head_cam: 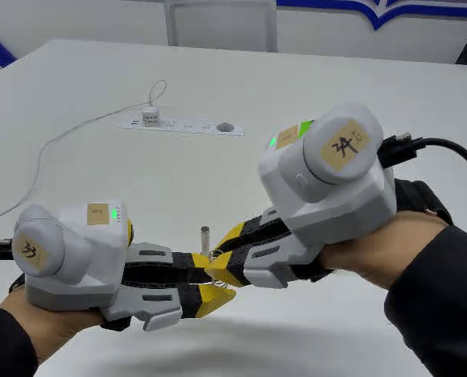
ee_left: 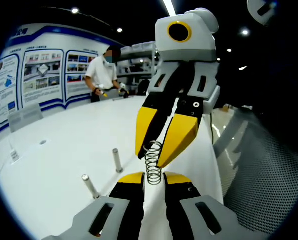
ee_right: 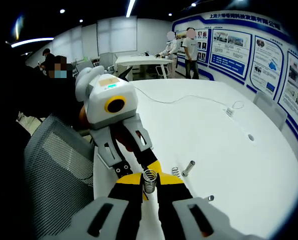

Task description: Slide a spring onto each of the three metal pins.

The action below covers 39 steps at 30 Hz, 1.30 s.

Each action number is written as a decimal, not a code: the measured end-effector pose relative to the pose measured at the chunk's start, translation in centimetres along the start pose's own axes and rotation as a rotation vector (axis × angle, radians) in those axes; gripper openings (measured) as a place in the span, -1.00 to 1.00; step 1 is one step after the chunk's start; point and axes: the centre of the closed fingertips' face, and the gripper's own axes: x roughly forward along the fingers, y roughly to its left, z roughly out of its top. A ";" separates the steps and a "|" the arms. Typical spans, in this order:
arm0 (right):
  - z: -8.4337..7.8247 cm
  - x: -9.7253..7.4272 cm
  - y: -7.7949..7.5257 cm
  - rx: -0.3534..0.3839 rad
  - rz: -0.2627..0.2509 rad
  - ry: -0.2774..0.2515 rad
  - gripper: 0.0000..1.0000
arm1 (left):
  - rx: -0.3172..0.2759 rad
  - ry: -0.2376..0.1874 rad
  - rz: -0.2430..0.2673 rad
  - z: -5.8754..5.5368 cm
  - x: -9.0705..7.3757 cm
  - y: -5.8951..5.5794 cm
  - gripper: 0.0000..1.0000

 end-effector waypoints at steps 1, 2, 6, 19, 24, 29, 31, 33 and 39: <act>0.0 -0.1 -0.1 0.003 -0.003 -0.002 -0.77 | -0.003 0.000 0.005 0.0 -0.1 0.1 -0.68; 0.0 -0.2 -0.2 0.004 -0.005 -0.002 -0.77 | -0.005 -0.001 0.008 0.0 -0.2 0.2 -0.66; -0.1 -0.6 -0.7 0.014 -0.018 -0.005 -0.77 | -0.019 -0.008 0.025 0.0 -0.7 0.6 -0.58; -0.4 -2.8 -3.4 0.057 -0.084 -0.030 -0.77 | -0.064 -0.049 0.124 0.6 -3.4 2.8 -0.28; -0.5 -3.8 -4.6 0.073 -0.116 -0.041 -0.77 | -0.082 -0.058 0.166 0.4 -4.2 3.4 -0.17; -0.7 -4.7 -5.7 0.086 -0.148 -0.048 -0.77 | -0.094 -0.061 0.198 0.2 -4.7 3.8 -0.09; -0.7 -5.2 -6.4 0.093 -0.165 -0.051 -0.77 | -0.098 -0.061 0.209 0.1 -4.9 3.9 -0.06; -0.7 -5.7 -7.2 0.105 -0.184 -0.060 -0.77 | -0.100 -0.060 0.220 0.0 -5.1 4.0 -0.03; -0.9 -6.4 -9.2 0.133 -0.234 -0.077 -0.77 | -0.117 -0.066 0.245 -0.3 -5.5 4.3 0.04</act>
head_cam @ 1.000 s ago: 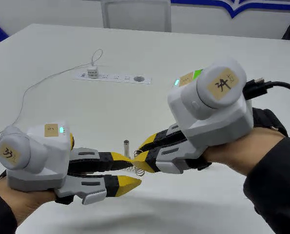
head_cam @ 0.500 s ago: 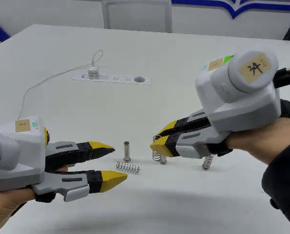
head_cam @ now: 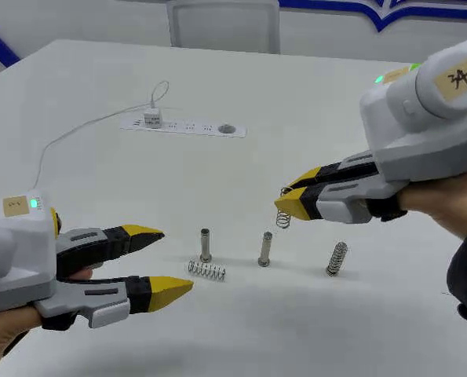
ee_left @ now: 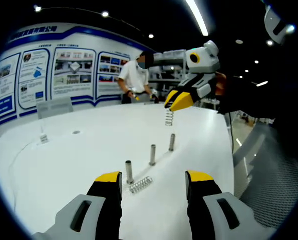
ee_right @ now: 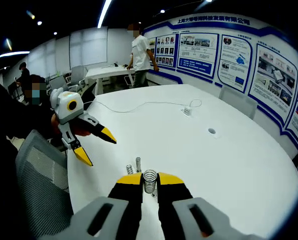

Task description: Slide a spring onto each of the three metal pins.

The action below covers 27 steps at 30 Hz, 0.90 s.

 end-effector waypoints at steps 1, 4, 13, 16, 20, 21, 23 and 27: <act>0.0 0.1 -0.2 0.002 -0.007 -0.001 -0.77 | -0.003 -0.001 0.002 0.0 0.0 0.0 0.05; -0.3 0.9 -0.7 0.021 -0.020 -0.009 -0.77 | -0.011 -0.003 0.004 -0.2 0.0 -0.1 0.08; -1.4 3.1 -0.9 0.056 -0.033 -0.014 -0.77 | -0.024 0.001 0.005 -0.5 0.1 -0.3 0.12; -1.7 3.7 -0.9 0.070 -0.034 -0.015 -0.77 | -0.024 -0.002 0.004 -0.4 0.1 -0.3 0.13; -2.4 4.4 -1.0 0.086 -0.035 -0.011 -0.77 | -0.028 -0.002 0.006 -0.5 0.1 -0.2 0.14; -2.5 4.5 -1.0 0.090 -0.036 -0.009 -0.77 | -0.029 -0.002 0.006 -0.5 0.1 -0.2 0.14; -2.8 4.6 -1.1 0.096 -0.039 -0.010 -0.77 | -0.029 0.001 0.005 -0.6 0.2 -0.3 0.14; -3.1 4.9 -1.3 0.109 -0.039 -0.012 -0.77 | -0.031 0.005 0.003 -0.7 0.2 -0.3 0.14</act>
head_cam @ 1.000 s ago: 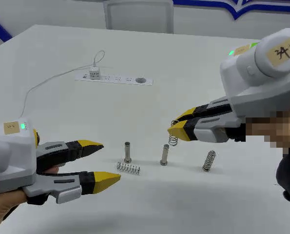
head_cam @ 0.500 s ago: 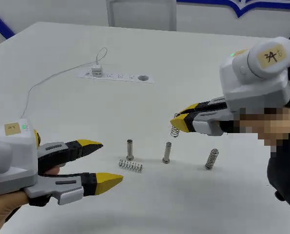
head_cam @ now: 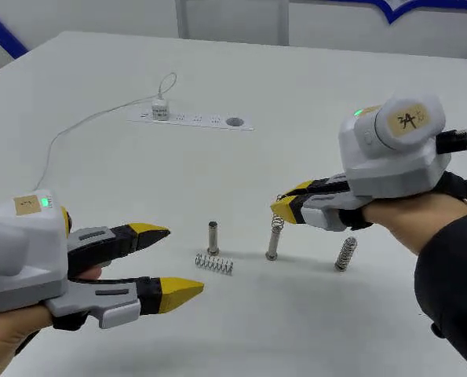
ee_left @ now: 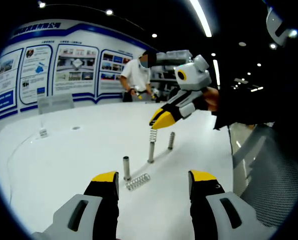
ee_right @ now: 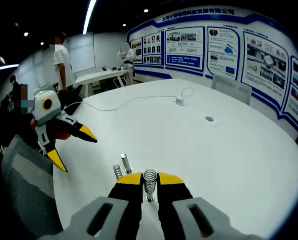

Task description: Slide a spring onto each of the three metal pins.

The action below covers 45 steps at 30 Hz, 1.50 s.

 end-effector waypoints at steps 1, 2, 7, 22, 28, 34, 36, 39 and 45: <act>-0.1 0.0 0.0 0.002 0.000 0.000 -0.77 | 0.000 0.001 0.000 0.0 0.0 0.0 0.14; -0.2 0.1 -0.1 0.008 0.001 0.001 -0.77 | 0.001 0.001 0.000 0.0 0.0 0.0 0.14; -0.8 0.5 -0.4 0.031 0.000 -0.007 -0.77 | 0.000 0.003 0.001 0.0 0.1 0.0 0.14; -3.8 2.4 -0.3 0.038 -0.013 0.042 -0.76 | 0.001 0.010 0.002 -0.2 0.1 0.0 0.14; -5.0 2.9 -0.3 0.017 -0.015 0.069 -0.76 | 0.001 0.010 0.002 -0.1 0.1 0.0 0.14; -5.5 3.1 -0.4 0.013 -0.015 0.088 -0.76 | 0.000 0.011 0.000 -0.1 0.1 -0.1 0.14; -5.7 3.0 -0.4 0.015 -0.014 0.095 -0.75 | 0.000 0.012 0.000 -0.2 0.1 -0.1 0.14; -6.0 2.9 -0.4 0.025 -0.012 0.106 -0.69 | 0.000 0.012 -0.001 -0.1 0.1 -0.1 0.14; -6.8 2.2 0.4 0.013 -0.002 0.147 -0.69 | -0.001 0.009 -0.002 -0.1 0.1 -0.2 0.13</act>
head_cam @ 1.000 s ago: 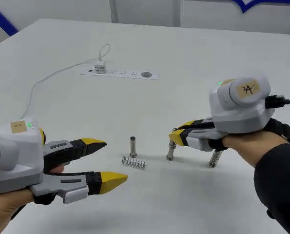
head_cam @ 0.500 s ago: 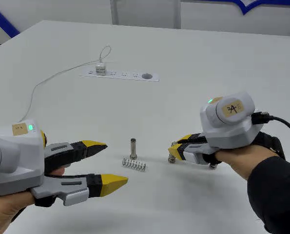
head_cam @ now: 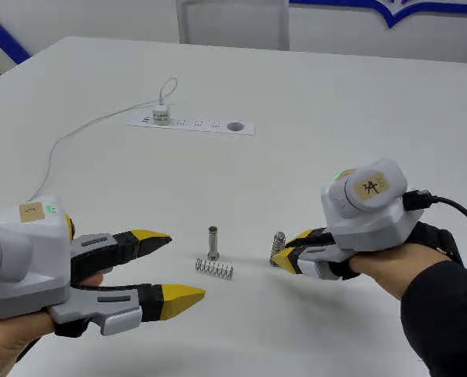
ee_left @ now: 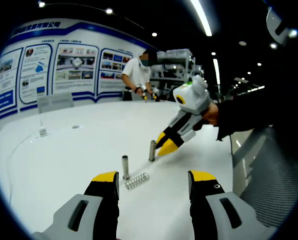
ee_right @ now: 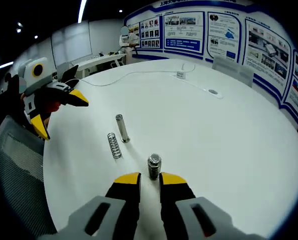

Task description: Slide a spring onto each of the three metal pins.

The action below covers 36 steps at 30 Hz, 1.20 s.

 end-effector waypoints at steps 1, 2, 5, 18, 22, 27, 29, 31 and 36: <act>-0.1 -0.1 0.2 -0.003 0.003 0.004 -0.69 | 0.000 0.000 0.000 0.0 0.0 0.0 0.13; -0.1 -0.1 0.6 -0.008 0.011 0.009 -0.69 | 0.001 0.000 -0.001 0.0 0.0 0.0 0.13; -0.1 -0.1 1.7 -0.025 0.034 0.016 -0.69 | 0.001 0.000 -0.001 0.0 0.0 0.0 0.13; 1.9 2.2 5.7 -0.152 0.130 0.002 -0.69 | 0.002 0.003 -0.001 -0.2 0.0 0.0 0.12; 2.4 3.2 5.8 -0.162 0.144 0.006 -0.69 | 0.001 0.005 0.000 -0.2 0.0 0.0 0.12; 2.5 4.3 5.9 -0.173 0.157 0.023 -0.64 | 0.002 0.010 0.000 -0.3 0.0 0.0 0.11; 2.5 4.6 5.9 -0.174 0.159 0.028 -0.62 | 0.001 0.010 0.002 -0.3 -0.1 0.1 0.11; 2.4 4.9 5.9 -0.174 0.162 0.034 -0.58 | 0.000 0.012 0.004 -0.4 -0.1 0.1 0.11; 1.9 5.7 5.8 -0.175 0.172 0.061 -0.56 | 0.002 0.015 0.006 -0.4 -0.2 0.1 0.10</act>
